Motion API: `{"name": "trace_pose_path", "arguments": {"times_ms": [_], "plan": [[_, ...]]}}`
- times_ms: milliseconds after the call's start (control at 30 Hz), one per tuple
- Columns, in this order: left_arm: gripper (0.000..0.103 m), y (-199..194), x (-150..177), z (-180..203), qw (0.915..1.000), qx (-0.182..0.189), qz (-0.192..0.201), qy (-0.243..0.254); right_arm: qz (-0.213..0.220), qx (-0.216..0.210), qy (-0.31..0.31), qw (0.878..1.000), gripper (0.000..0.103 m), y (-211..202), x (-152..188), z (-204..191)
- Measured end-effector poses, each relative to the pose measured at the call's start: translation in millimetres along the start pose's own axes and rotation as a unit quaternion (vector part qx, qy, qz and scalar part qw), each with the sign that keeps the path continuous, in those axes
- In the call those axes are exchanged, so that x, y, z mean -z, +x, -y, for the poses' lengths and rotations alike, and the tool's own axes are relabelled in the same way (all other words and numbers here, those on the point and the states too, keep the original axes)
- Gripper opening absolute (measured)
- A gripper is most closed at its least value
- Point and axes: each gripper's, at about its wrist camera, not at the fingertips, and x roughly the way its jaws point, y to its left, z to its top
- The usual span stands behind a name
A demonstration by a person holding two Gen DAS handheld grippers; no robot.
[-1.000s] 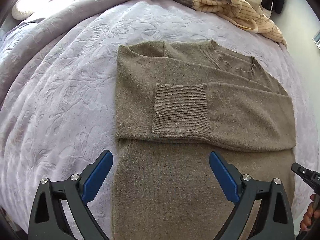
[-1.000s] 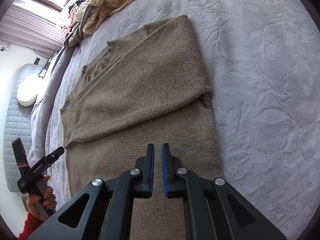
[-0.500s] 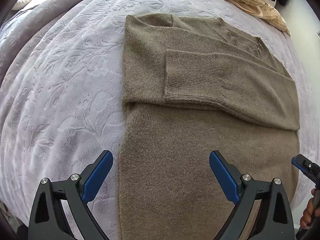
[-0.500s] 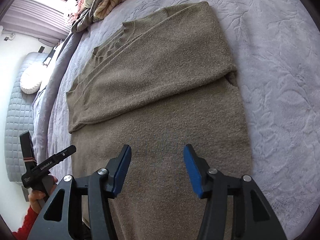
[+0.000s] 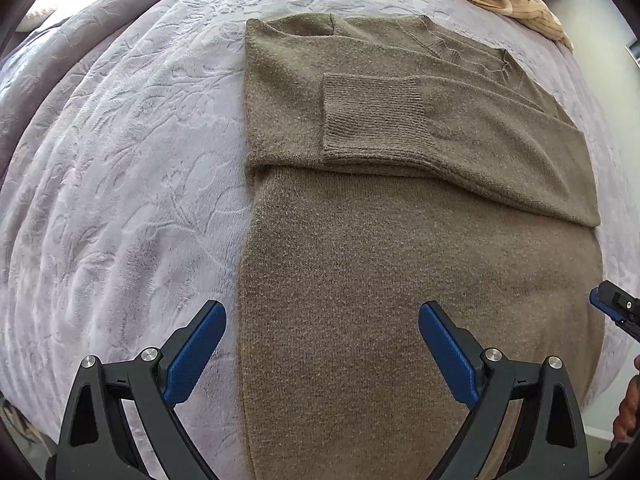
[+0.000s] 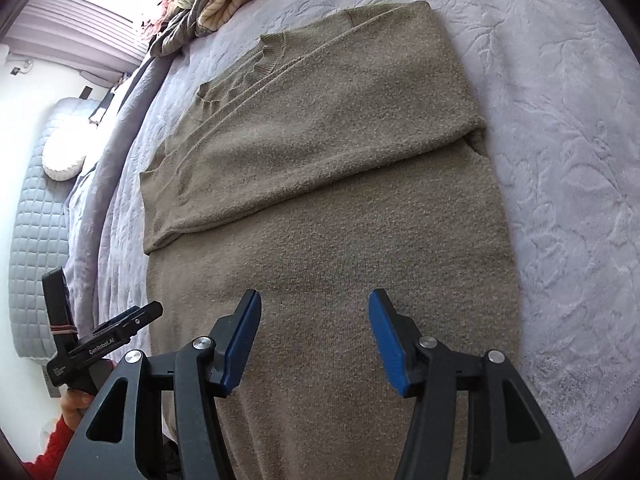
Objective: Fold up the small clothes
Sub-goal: 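Open both tools and withdraw them from the folded sweater, then grasp the sweater hem with both tools and lift it toward the collar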
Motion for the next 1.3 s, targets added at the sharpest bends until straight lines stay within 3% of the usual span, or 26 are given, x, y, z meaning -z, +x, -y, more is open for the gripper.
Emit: {"name": "trace_pose_path", "arguments": {"times_ms": [133,467,800,1033,1200,1300], "plan": [[0.097,-2,11,0,0.9999,-0.009,-0.004,0.008,0.011,0.006,-0.004,1.000,0.066,-5,3,-1],[0.097,-1,44,1,0.9994,-0.018,-0.017,0.024,0.000,0.016,-0.002,1.000,0.066,-2,16,4],[0.097,-18,97,-25,0.9971,0.057,-0.036,0.036,-0.041,-0.030,-0.019,0.999,0.066,-12,47,15],[0.097,-27,153,-39,0.9882,0.108,-0.103,0.034,-0.114,-0.059,-0.001,0.992,0.066,-27,93,37],[0.097,-25,183,-34,0.9777,0.130,-0.158,0.048,-0.170,-0.037,0.018,0.985,0.066,-36,137,67],[0.097,-20,194,-26,0.9738,0.136,-0.169,0.066,-0.181,-0.031,0.040,0.982,0.066,-35,153,84]]}}
